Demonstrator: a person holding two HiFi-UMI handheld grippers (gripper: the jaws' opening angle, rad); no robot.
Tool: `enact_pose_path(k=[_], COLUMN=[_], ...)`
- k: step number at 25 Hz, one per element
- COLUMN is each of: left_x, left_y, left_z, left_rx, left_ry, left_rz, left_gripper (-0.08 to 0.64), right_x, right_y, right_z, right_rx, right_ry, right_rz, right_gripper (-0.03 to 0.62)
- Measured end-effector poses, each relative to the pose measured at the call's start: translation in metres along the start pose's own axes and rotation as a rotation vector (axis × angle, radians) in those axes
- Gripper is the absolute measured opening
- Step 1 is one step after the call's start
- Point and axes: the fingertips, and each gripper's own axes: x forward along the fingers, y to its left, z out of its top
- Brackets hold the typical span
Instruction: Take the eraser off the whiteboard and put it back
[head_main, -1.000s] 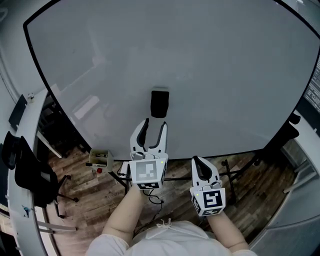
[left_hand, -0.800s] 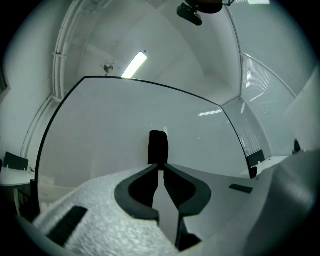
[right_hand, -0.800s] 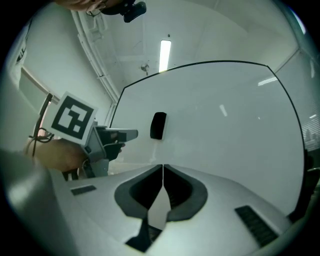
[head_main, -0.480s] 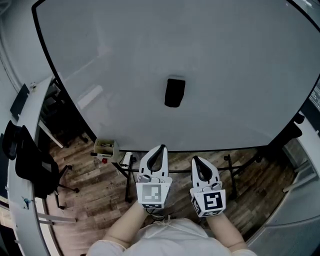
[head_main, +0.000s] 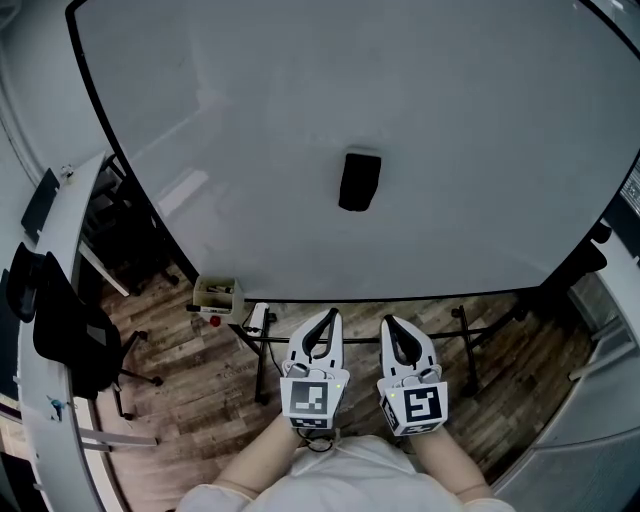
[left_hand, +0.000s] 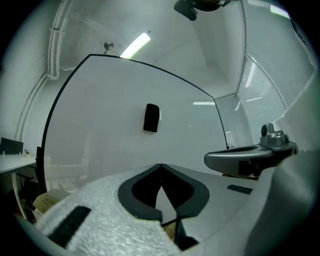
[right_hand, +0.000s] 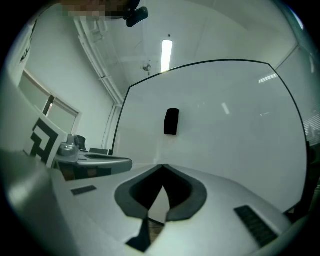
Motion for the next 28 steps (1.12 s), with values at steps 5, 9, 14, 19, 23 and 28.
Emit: enact_pose_path(k=[5, 9, 14, 19, 23, 28], left_x=[-0.001, -0.002, -0.003, -0.003, -0.003, -0.003], left_y=[-0.004, -0.005, -0.003, -0.005, -0.006, -0.005], left_z=[0.007, 0.008, 0.008, 0.010, 0.008, 0.011], left_rx=[-0.004, 0.011, 0.011, 0.017, 0.012, 0.010], left_ry=[-0.010, -0.014, -0.014, -0.013, -0.009, -0.015], left_rz=[-0.014, -0.024, -0.022, -0.030, -0.030, -0.026], left_gripper=[0.017, 0.017, 0.017, 0.015, 0.017, 0.017], right_x=[0.001, 0.001, 0.002, 0.002, 0.003, 0.003], right_y=[0.003, 0.006, 0.008, 0.009, 0.007, 0.005], right_z=[-0.001, 0.001, 0.006, 0.006, 0.005, 0.006], right_rx=[-0.009, -0.019, -0.036, -0.033, -0.030, -0.022], right_ry=[0.012, 0.012, -0.003, -0.007, -0.007, -0.006], right_rz=[-0.003, -0.003, 0.005, 0.006, 0.002, -0.003], right_gripper=[0.026, 0.026, 0.026, 0.026, 0.026, 0.026])
